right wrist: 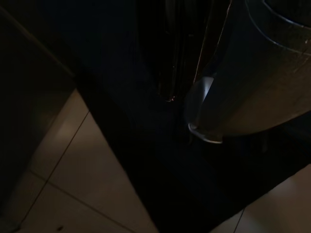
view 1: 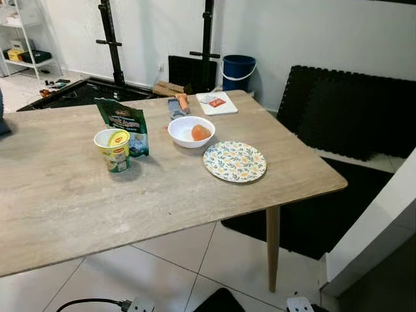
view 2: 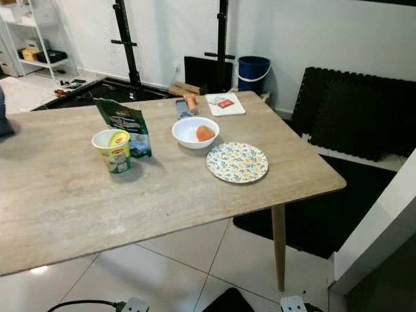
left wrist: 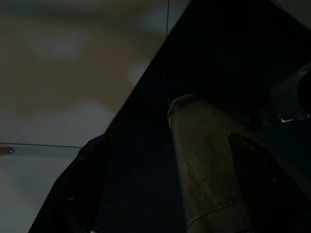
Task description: Restocking fridge
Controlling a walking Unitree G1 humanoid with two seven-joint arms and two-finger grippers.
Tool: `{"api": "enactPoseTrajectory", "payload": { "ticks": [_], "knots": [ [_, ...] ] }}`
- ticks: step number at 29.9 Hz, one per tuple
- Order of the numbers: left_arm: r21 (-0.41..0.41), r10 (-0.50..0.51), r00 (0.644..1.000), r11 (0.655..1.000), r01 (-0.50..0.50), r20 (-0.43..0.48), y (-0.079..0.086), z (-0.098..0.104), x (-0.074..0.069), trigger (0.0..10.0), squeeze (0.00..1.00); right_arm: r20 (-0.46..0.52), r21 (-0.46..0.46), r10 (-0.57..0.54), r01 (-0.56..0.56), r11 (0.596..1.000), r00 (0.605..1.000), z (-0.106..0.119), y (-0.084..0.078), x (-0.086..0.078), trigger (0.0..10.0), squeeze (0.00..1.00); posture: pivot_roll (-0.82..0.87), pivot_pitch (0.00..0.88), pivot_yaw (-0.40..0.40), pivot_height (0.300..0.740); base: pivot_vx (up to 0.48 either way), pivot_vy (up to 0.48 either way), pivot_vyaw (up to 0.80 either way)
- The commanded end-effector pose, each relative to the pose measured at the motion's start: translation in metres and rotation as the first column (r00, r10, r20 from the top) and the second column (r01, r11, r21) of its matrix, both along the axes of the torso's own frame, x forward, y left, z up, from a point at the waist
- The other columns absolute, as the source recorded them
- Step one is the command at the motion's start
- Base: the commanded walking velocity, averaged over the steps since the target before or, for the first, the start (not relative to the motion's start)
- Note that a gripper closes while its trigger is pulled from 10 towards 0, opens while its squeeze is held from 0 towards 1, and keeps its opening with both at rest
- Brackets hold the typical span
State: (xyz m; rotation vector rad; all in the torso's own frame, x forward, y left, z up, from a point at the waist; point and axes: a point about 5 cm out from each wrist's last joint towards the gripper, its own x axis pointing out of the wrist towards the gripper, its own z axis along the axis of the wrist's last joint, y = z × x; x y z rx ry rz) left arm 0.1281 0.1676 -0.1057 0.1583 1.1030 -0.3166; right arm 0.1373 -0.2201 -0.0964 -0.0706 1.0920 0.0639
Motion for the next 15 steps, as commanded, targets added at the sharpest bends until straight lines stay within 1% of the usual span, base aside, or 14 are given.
{"api": "enactPoseTrajectory", "payload": {
  "ticks": [1,6,7,8,15],
  "knots": [
    [0.012,-0.020,0.995,1.000,0.021,-0.099,0.0021,-0.0075,-0.0235,10.0,0.00,-0.006,-0.004,-0.007,0.007,1.000,1.000,-0.0004,-0.0025,-0.0026,10.0,0.00,-0.02,0.016,0.000,0.740,0.000,-0.465,0.00],
    [0.019,-0.007,0.996,1.000,0.009,-0.092,0.0029,-0.0073,-0.0231,10.0,0.00,-0.004,-0.001,-0.007,0.007,1.000,1.000,-0.0003,-0.0019,-0.0020,10.0,0.00,-0.02,0.017,0.000,0.740,0.000,-0.465,0.00],
    [0.021,0.002,0.996,1.000,0.000,-0.092,0.0032,-0.0074,-0.0232,10.0,0.00,-0.004,0.000,-0.006,0.006,1.000,1.000,-0.0003,-0.0018,-0.0021,10.0,0.00,-0.02,0.017,0.000,0.740,0.000,-0.277,0.00],
    [0.017,0.018,0.996,1.000,-0.017,-0.089,0.0034,-0.0074,-0.0231,10.0,0.00,-0.005,0.001,-0.006,0.006,1.000,1.000,-0.0005,-0.0014,-0.0023,10.0,0.00,-0.02,0.018,0.000,0.740,0.000,0.000,0.00],
    [0.014,0.023,0.996,1.000,-0.022,-0.089,0.0033,-0.0074,-0.0232,10.0,0.00,-0.007,0.002,-0.006,0.006,1.000,1.000,-0.0008,-0.0009,-0.0030,10.0,0.00,-0.02,0.018,0.000,0.740,0.000,0.000,0.00]
  ]
}}
